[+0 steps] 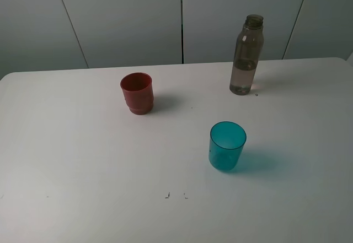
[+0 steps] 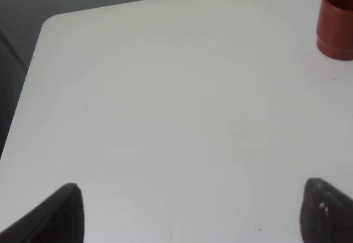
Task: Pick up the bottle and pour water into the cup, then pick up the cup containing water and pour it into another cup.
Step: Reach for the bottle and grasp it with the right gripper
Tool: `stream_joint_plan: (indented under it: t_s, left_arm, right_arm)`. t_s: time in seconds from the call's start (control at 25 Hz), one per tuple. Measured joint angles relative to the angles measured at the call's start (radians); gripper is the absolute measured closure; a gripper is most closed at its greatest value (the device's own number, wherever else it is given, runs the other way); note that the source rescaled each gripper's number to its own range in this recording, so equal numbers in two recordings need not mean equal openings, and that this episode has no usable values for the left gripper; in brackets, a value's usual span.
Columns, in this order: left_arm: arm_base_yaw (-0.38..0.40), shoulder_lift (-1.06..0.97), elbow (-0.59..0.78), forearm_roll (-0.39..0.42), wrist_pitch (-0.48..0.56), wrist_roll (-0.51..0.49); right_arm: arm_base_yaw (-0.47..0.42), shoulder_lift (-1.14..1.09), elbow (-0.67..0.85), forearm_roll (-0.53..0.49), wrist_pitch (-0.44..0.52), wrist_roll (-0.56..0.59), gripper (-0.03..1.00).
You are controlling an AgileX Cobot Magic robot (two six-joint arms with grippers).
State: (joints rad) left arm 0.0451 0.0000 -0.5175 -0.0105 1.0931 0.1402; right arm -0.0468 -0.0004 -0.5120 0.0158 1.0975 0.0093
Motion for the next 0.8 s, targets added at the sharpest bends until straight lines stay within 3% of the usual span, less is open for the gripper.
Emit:
stream_joint_plan:
  t_s: [0.8]
  left_arm:
    - [0.0,0.0,0.0,0.0,0.0,0.0]
  right_arm:
    - [0.0,0.0,0.0,0.005,0.0,0.0,-0.03]
